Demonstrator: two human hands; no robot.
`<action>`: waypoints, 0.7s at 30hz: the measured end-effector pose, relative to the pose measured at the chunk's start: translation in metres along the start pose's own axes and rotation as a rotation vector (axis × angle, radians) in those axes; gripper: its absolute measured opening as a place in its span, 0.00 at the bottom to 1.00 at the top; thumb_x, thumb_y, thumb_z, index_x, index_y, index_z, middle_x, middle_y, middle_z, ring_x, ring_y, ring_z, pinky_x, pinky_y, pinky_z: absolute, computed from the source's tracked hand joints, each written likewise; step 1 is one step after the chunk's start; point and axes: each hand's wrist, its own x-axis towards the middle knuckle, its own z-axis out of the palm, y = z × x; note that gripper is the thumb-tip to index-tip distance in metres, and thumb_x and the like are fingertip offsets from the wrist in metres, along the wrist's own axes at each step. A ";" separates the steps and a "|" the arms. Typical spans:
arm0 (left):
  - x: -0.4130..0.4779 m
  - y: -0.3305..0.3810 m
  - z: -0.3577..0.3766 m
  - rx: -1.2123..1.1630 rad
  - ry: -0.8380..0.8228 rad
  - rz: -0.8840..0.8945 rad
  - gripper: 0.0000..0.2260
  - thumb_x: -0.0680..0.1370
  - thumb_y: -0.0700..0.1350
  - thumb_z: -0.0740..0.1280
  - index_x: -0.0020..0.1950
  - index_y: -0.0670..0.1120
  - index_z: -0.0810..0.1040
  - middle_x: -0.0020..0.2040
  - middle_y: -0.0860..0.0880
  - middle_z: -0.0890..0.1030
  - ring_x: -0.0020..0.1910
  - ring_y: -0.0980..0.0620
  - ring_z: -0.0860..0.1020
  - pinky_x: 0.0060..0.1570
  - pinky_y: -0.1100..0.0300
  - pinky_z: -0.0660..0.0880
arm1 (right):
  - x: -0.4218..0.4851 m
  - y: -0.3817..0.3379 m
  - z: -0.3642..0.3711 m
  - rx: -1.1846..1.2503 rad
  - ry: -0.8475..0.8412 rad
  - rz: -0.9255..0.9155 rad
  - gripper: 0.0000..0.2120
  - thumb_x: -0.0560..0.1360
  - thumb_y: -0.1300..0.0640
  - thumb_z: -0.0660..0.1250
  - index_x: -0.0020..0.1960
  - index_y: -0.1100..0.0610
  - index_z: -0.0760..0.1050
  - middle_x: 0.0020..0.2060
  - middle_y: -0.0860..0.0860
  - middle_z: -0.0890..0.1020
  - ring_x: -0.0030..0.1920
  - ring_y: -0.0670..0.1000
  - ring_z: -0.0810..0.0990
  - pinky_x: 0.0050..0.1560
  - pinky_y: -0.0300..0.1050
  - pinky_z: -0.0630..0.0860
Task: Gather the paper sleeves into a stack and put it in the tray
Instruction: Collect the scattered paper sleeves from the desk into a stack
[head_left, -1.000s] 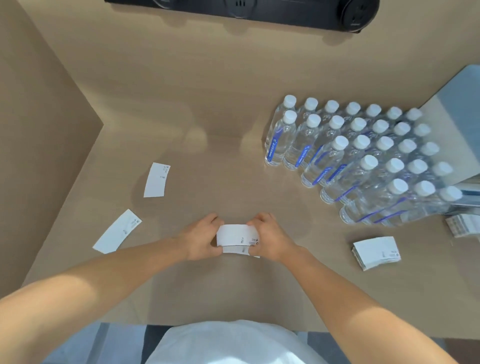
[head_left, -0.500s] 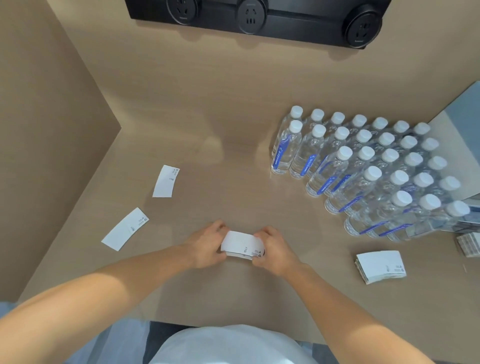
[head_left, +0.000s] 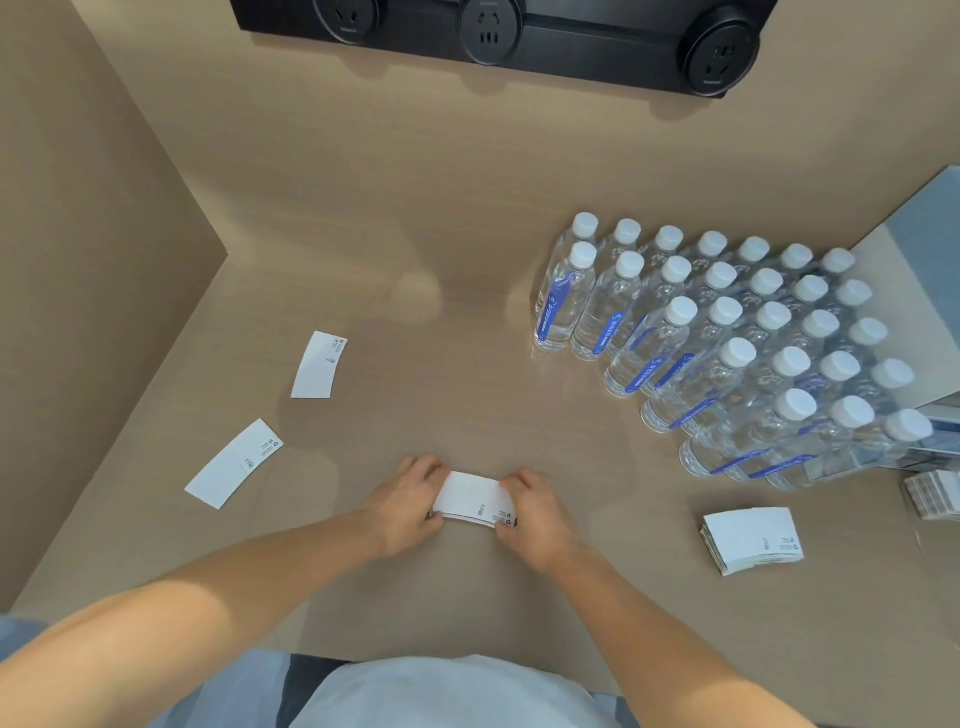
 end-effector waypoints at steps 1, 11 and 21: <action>0.002 0.000 0.000 -0.007 -0.004 -0.001 0.21 0.76 0.47 0.63 0.68 0.45 0.68 0.67 0.47 0.67 0.66 0.47 0.64 0.59 0.54 0.73 | 0.000 0.000 0.001 0.005 0.002 0.003 0.21 0.72 0.57 0.67 0.64 0.57 0.71 0.62 0.51 0.71 0.65 0.53 0.66 0.61 0.47 0.73; 0.006 -0.009 0.003 -0.170 -0.074 0.018 0.19 0.75 0.43 0.66 0.65 0.47 0.71 0.62 0.50 0.67 0.58 0.53 0.71 0.60 0.60 0.72 | 0.000 0.007 0.009 0.061 -0.002 0.040 0.21 0.70 0.66 0.62 0.62 0.58 0.72 0.60 0.53 0.71 0.63 0.53 0.67 0.59 0.46 0.73; 0.010 -0.002 0.003 -0.264 -0.070 -0.069 0.14 0.75 0.39 0.67 0.60 0.47 0.75 0.56 0.55 0.66 0.44 0.54 0.75 0.48 0.63 0.76 | 0.007 0.004 0.007 -0.016 -0.031 0.056 0.19 0.70 0.68 0.61 0.60 0.60 0.72 0.59 0.55 0.71 0.62 0.56 0.67 0.60 0.46 0.73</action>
